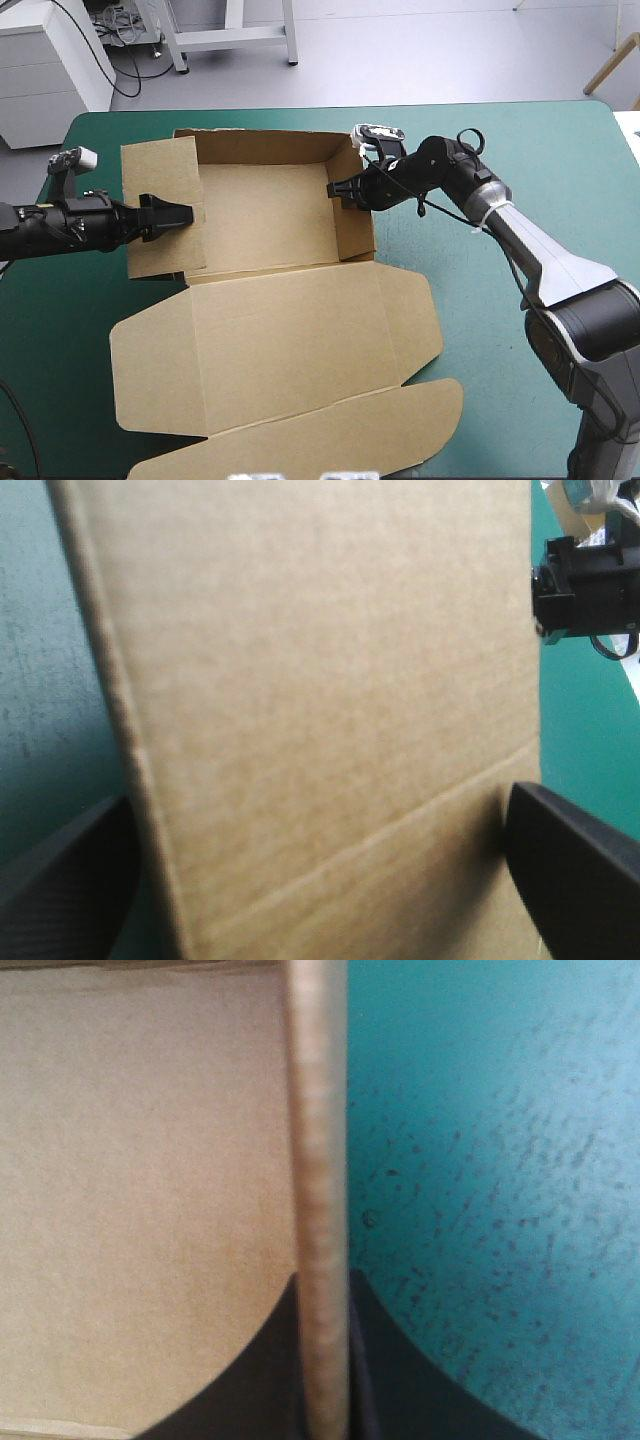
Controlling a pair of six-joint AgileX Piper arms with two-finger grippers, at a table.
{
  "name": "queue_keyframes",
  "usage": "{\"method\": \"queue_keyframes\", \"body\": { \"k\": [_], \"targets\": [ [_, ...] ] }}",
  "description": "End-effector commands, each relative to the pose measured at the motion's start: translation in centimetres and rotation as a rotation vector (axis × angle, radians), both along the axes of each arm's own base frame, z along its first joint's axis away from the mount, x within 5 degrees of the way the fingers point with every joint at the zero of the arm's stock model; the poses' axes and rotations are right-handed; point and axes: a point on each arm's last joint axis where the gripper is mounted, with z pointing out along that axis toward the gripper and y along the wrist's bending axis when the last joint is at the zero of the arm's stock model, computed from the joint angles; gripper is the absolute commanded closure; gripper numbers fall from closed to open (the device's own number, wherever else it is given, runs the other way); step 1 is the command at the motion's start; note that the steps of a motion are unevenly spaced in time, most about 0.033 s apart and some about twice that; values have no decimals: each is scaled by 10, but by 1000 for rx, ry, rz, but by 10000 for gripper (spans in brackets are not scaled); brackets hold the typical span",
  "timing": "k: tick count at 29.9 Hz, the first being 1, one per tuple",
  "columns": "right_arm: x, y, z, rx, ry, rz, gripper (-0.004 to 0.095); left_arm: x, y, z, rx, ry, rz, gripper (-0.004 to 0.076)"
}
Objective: Fold the box
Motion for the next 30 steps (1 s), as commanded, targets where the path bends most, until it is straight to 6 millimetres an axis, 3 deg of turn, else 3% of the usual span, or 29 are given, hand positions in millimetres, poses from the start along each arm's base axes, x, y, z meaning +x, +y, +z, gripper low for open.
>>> {"method": "queue_keyframes", "body": {
  "k": [1,8,15,19,30],
  "targets": [
    [-6,0,37,105,-89,-40,926,-9,-10,15,-40,-24,-61,18],
    [-6,3,35,92,-88,-46,925,-8,-14,12,-17,15,-39,22],
    [-13,26,24,32,-92,-9,926,-4,-32,5,75,51,-16,104],
    [-14,30,20,25,-82,-8,926,-2,-41,3,100,60,15,129],
    [-19,45,12,16,-58,16,926,2,-42,-8,280,131,170,185]
  ]
}}
